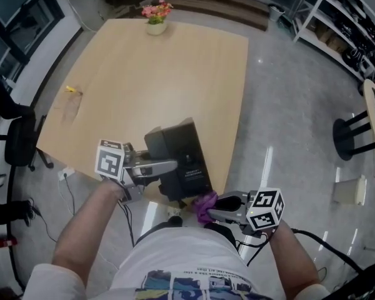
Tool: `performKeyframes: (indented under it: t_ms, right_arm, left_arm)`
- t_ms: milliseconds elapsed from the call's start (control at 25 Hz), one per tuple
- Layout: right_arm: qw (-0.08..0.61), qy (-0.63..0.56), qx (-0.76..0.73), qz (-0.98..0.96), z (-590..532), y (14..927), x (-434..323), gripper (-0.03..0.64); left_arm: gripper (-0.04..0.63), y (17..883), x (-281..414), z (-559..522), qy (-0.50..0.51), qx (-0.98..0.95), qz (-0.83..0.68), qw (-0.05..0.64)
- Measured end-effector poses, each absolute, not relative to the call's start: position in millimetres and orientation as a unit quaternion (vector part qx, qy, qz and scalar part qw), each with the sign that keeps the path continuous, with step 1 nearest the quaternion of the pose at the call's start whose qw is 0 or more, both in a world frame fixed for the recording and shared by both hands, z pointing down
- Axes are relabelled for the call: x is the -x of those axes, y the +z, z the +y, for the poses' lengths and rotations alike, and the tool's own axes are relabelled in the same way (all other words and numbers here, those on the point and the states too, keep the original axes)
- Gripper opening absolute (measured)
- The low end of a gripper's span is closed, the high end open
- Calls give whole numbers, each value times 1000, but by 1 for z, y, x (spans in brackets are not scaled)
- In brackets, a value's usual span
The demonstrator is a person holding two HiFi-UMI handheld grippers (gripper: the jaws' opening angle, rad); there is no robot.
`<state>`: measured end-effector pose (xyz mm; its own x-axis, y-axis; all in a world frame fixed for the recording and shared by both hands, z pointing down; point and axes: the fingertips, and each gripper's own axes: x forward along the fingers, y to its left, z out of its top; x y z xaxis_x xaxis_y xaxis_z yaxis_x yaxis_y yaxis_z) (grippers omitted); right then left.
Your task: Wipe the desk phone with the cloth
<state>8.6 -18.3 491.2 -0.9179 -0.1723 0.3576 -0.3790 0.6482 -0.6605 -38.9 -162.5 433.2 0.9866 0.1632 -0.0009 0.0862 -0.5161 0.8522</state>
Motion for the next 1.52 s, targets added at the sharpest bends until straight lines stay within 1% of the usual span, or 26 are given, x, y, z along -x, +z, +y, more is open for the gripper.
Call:
performKeyframes:
  t_ms: [160,280,640,1040,1160,1320,1520]
  right_arm:
    - [126,379,-141,-906,-20,485,20,87]
    - [137,371,-143,-907,-25,487,26,87]
    - [165,370,-188,-895,-31,492,-5,87]
    - [188,366,-214,-886,-40,498,-15,89]
    - [178,360,-248,-882,-54,495,-29,88]
    - [146,342,-305,-877,-74,479,-45,88]
    - [121,325,-401,-848,-75,467,-78,88]
  left_arm:
    - [176,438,35,-165,43,-868,65,490]
    - [176,442,36,-163,50,-867,72,491]
    - [175,456,47,-162,68,-863,81,494]
    - [175,473,72,-166,95,-861,83,492]
    - [175,483,67,-166,103,-859,95,493]
    - [175,493,65,-167,111,-855,94,498]
    - [175,515,48,-172,123,-847,88,509]
